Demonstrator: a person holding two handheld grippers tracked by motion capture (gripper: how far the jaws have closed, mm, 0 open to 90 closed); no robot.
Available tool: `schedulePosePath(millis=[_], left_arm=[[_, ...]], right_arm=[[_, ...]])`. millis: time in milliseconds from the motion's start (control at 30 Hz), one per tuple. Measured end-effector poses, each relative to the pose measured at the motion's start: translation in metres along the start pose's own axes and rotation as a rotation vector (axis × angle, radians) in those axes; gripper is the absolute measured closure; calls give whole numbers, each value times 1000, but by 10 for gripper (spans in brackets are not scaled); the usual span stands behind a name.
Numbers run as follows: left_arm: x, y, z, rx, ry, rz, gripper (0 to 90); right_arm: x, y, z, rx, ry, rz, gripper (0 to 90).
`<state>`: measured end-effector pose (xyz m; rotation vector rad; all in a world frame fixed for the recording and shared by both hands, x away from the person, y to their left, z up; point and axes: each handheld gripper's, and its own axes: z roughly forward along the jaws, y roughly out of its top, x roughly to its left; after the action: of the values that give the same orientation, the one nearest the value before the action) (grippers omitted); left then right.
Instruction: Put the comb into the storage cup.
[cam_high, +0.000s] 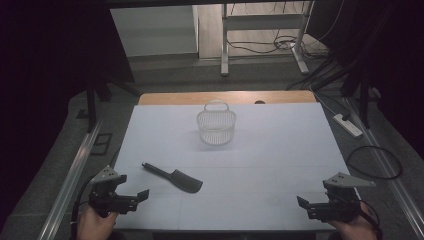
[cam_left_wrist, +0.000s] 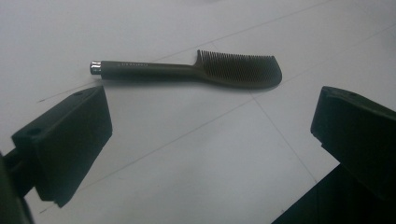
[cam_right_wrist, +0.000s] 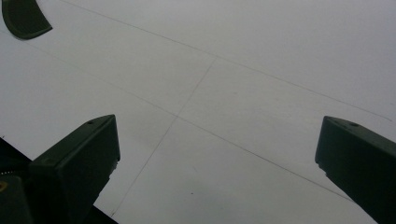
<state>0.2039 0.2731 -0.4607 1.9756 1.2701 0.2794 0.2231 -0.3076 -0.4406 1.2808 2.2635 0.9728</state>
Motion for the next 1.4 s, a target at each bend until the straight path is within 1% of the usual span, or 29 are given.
schedulePosePath(millis=[200, 333, 433, 733, 900, 933, 1033, 1400], left_arm=[[2, 6, 5, 10, 16, 11, 0], [4, 11, 10, 26, 25, 15, 0], [6, 15, 14, 24, 19, 14, 0], [9, 26, 24, 62, 26, 28, 0], [10, 33, 31, 77, 24, 27, 0], [10, 36, 33, 84, 19, 26, 0], [11, 38, 36, 87, 16, 24, 0], [15, 51, 48, 106, 22, 16, 0]], right_arm=[[0, 0, 1, 2, 0, 2, 1], [0, 0, 1, 7, 1, 3, 1], [0, 0, 1, 7, 0, 3, 1], [0, 1, 2, 12, -1, 2, 1], [0, 1, 2, 13, -1, 2, 1], [0, 1, 2, 13, -1, 2, 1], [0, 1, 2, 14, -1, 2, 1], [0, 1, 2, 15, 0, 0, 1]])
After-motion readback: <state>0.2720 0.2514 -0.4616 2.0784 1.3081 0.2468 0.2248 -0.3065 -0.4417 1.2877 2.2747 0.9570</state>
